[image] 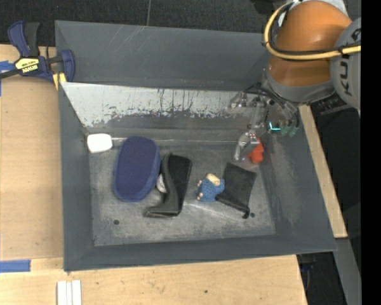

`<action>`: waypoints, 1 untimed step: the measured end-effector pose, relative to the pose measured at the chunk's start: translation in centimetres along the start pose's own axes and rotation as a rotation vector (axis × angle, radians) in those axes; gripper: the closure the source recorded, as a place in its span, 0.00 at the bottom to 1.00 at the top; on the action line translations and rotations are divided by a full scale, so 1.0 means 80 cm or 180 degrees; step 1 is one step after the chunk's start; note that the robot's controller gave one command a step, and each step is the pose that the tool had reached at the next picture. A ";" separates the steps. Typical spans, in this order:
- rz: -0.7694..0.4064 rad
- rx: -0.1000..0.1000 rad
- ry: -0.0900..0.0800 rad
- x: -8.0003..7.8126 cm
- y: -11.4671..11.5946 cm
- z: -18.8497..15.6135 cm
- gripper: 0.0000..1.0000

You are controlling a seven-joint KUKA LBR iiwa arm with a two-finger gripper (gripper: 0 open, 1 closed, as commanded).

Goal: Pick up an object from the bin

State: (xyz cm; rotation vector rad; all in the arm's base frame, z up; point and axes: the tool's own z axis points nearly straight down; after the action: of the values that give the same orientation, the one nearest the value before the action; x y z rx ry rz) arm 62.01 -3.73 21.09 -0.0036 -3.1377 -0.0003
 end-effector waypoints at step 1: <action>0.0060 -0.0004 -0.0044 0.083 -0.031 0.170 0.00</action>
Offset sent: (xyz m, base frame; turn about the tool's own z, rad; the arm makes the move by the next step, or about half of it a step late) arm -0.0706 -0.0249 -0.1409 0.0135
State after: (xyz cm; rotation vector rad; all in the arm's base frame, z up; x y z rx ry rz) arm 55.31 -6.23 7.49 -0.0331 -3.1514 -0.0024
